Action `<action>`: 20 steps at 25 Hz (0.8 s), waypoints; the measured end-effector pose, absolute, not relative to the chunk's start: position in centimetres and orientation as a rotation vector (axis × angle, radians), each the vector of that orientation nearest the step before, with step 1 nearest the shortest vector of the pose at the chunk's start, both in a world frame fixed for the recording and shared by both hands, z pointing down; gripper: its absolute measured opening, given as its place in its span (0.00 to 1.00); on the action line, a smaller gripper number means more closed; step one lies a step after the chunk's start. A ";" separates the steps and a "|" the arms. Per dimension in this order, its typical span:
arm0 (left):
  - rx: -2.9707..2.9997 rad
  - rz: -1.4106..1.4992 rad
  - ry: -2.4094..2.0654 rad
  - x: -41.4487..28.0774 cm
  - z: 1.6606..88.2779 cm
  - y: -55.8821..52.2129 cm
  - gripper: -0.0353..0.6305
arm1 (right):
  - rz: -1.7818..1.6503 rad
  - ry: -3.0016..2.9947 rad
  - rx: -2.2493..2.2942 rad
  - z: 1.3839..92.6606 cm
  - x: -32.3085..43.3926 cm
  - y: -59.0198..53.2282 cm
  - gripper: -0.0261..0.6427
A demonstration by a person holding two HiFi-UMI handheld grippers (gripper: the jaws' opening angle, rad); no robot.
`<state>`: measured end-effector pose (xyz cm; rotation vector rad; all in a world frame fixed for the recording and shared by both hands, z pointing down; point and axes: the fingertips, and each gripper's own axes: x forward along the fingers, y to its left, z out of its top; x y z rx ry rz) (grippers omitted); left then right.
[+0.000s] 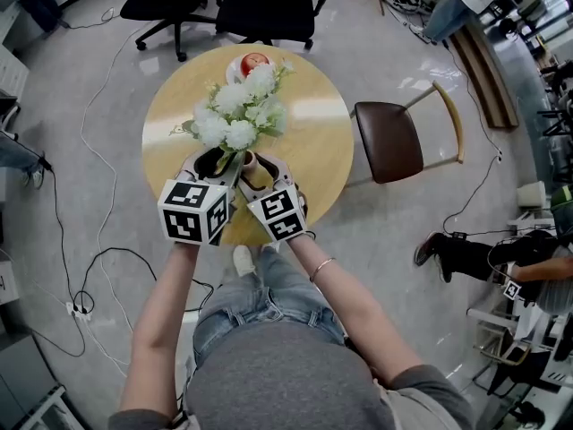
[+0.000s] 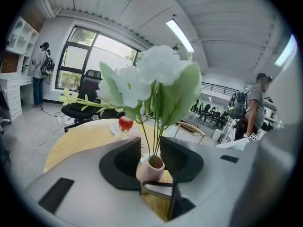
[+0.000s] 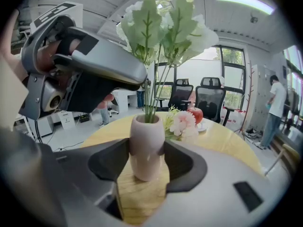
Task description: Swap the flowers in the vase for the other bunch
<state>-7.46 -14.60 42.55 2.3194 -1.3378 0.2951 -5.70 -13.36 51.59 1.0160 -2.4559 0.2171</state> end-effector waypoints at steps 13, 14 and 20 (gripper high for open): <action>2.245 0.320 -1.370 -8.6 44.4 -12.4 0.25 | 0.211 -2.461 1.017 51.3 -5.6 -13.0 0.40; 2.239 0.319 -1.372 -8.7 44.6 -12.3 0.24 | 0.209 -2.462 1.016 51.4 -5.6 -13.0 0.40; 2.201 0.315 -1.381 -9.4 45.6 -11.3 0.23 | 0.212 -2.460 0.999 51.5 -5.6 -13.3 0.40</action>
